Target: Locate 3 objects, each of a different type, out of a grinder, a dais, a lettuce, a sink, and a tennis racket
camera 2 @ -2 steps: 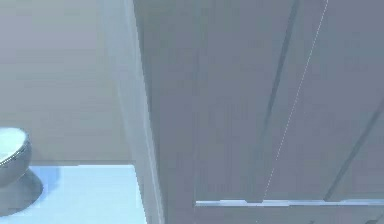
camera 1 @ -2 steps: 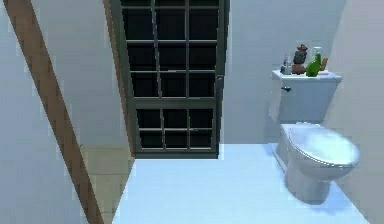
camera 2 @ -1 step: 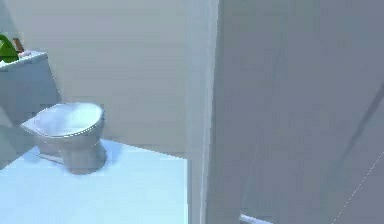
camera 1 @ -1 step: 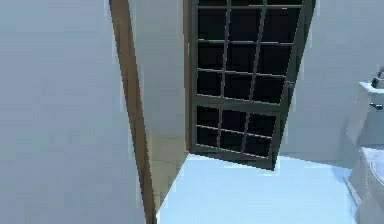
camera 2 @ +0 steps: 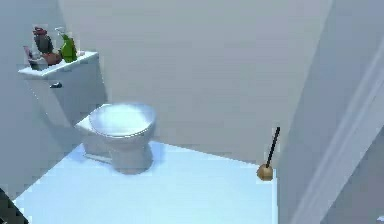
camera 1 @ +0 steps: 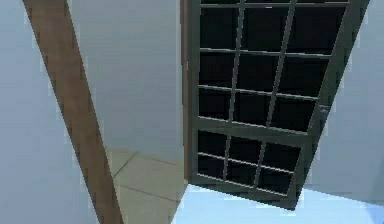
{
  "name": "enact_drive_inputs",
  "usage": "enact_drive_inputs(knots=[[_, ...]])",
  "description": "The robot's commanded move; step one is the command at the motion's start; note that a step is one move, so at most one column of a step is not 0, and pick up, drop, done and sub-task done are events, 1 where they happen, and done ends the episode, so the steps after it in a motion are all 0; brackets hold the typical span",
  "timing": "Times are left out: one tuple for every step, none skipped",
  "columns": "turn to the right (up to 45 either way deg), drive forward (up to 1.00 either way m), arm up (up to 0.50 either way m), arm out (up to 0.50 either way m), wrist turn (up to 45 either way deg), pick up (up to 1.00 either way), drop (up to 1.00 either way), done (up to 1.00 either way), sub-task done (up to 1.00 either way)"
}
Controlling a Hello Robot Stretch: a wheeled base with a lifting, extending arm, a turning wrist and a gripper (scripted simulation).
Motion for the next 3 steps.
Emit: enact_drive_inputs(knots=[[42.0, 0.0, 0.0, 0.0, 0.0, 0.0, 0.0, 0.0, 0.0], [0.0, 0.4, 0.0, 0.0, 0.0, 0.0, 0.0, 0.0, 0.0], [18.0, 0.0, 0.0, 0.0, 0.0, 0.0, 0.0, 0.0, 0.0]])
